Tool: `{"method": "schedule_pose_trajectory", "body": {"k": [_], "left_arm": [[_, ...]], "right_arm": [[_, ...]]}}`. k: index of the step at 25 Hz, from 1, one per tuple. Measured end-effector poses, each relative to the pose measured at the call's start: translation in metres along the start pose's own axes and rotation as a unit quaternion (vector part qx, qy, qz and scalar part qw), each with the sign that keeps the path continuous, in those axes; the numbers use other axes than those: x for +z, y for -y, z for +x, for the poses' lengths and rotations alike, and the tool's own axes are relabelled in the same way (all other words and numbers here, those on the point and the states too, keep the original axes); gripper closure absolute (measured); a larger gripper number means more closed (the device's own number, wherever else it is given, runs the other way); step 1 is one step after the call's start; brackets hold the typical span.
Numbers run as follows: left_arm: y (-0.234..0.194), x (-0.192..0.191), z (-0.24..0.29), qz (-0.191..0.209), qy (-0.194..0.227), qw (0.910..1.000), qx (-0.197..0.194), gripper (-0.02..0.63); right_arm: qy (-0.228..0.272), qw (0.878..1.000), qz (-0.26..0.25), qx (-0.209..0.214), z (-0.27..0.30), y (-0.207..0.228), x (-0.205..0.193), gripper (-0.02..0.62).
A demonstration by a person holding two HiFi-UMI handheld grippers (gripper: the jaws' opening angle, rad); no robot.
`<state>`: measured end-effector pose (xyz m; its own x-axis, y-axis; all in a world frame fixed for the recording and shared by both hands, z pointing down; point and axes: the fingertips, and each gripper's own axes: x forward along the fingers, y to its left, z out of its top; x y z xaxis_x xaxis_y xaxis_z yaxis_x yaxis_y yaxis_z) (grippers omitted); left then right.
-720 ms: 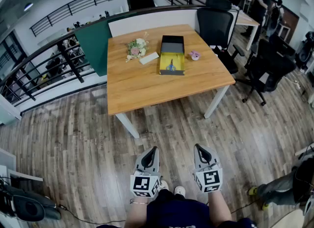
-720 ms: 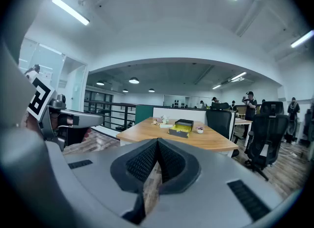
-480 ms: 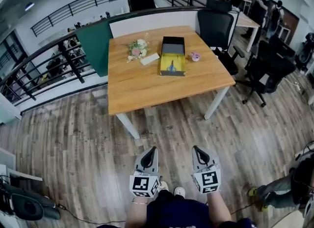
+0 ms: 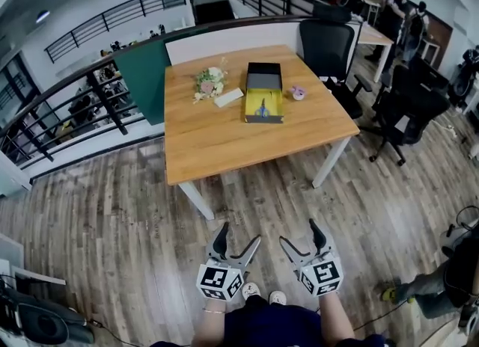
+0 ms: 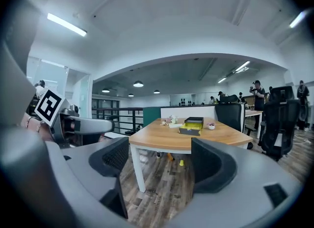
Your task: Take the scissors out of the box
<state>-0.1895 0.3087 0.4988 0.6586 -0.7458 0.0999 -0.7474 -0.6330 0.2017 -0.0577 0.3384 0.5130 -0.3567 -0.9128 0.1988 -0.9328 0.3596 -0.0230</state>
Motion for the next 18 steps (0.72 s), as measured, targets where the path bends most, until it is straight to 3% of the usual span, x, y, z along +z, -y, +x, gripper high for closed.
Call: {"method": "schedule_pose_trajectory", "body": {"k": [4,10,18], "left_arm": [[-0.007,0.003,0.007,0.010,-0.004,0.9999,-0.012,0.218],[-0.011,-0.002,0.013,0.031,-0.011,0.9991,-0.029,0.218],[-0.028,-0.006,0.022,0.014,-0.016,0.9994,-0.027,0.219]], "right_arm": [[-0.010,0.999,-0.020,-0.023,0.007,0.002,0.000,0.212],[-0.017,0.998,-0.004,-0.063,0.011,0.009,-0.008,0.231],[-0.027,0.998,0.010,-0.064,0.022,0.012,-0.020,0.239]]}}
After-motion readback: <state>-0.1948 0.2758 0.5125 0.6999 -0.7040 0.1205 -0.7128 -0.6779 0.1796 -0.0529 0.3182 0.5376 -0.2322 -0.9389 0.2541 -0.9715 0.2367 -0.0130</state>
